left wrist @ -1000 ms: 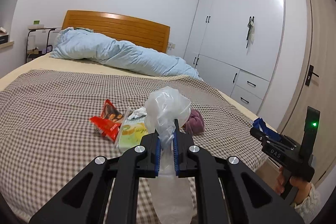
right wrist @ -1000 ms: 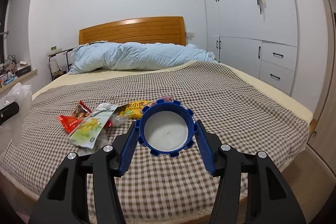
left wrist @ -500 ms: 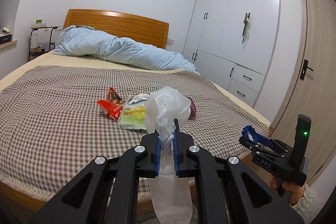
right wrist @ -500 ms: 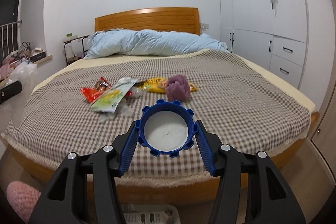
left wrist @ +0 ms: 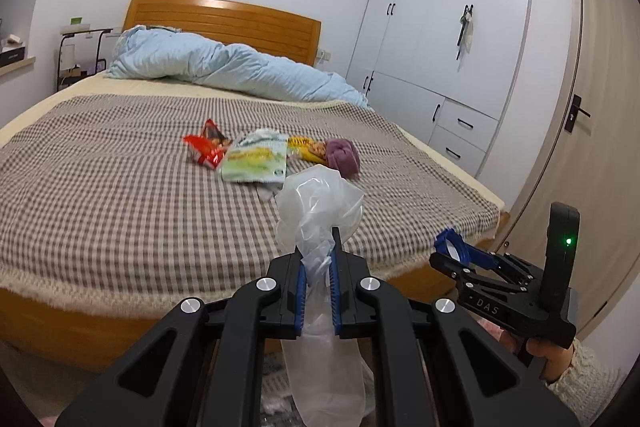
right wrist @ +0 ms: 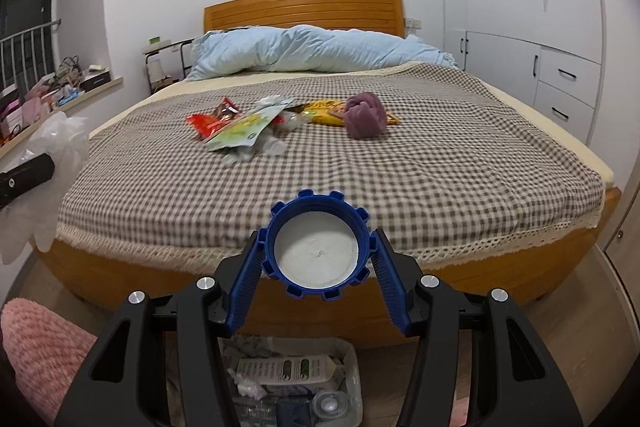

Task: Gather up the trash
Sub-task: 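Carry the bag and container with both tools away from the bed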

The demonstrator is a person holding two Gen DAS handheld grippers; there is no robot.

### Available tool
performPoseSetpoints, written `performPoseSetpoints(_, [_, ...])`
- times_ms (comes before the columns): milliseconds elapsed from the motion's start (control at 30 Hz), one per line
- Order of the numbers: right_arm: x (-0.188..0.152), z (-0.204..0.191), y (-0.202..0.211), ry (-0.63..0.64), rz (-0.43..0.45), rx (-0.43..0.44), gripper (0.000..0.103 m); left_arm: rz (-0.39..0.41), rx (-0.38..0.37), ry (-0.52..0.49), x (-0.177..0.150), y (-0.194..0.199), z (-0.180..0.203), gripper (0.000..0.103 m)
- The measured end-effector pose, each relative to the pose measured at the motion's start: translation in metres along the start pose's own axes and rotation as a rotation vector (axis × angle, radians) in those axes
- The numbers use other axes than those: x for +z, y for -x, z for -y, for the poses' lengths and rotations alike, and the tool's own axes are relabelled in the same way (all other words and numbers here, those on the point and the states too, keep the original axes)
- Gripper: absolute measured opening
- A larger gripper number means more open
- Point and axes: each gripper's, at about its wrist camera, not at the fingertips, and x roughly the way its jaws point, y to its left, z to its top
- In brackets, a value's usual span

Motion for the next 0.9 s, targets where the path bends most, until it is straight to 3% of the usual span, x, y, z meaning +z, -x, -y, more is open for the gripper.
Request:
performPoseSetpoints(267, [-0.014,-0.008,0.007,0.012,-0.021,0.03,0.053,-0.019,0.009,0.011,-0.02,0.014,0.003,0.007])
performPoseSetpoints(567, [-0.017,-0.024,-0.018,0.065,-0.073,0.122,0.053,0.011,0.097,0.089,-0.034,0.027,-0.01,0.007])
performPoseSetpoints(900, [-0.037,-0.043,-0.033,0.018,-0.116,0.173,0.053,-0.051,0.129,0.09,-0.047,0.019,-0.022,0.007])
